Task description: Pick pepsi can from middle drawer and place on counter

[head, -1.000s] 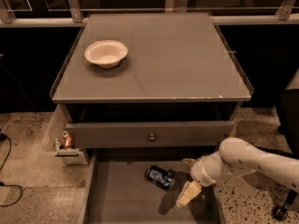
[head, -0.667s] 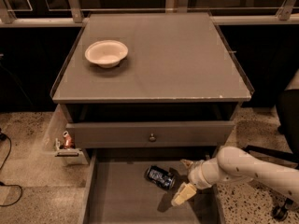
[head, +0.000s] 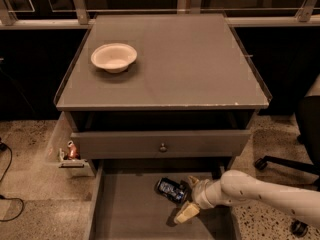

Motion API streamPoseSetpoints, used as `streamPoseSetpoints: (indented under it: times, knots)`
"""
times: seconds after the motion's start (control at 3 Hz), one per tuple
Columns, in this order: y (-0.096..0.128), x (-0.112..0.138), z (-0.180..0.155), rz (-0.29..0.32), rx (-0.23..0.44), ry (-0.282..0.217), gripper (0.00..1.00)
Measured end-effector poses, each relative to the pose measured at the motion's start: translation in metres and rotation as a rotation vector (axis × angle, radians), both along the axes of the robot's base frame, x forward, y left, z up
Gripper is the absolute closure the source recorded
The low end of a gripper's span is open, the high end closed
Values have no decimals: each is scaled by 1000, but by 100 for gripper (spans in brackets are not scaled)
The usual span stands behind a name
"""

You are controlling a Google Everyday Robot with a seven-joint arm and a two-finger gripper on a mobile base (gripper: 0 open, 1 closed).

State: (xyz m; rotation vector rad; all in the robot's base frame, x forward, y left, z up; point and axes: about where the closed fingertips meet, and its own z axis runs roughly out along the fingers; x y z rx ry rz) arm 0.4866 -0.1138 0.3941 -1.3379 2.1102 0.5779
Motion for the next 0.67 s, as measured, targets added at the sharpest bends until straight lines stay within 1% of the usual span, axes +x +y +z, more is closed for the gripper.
streamPoseSetpoints:
  times: [0.33,0.67]
  knots:
    - [7,14,-23,-14,-14,-12,0]
    - [8,14,-24,-14,-14,-13,19]
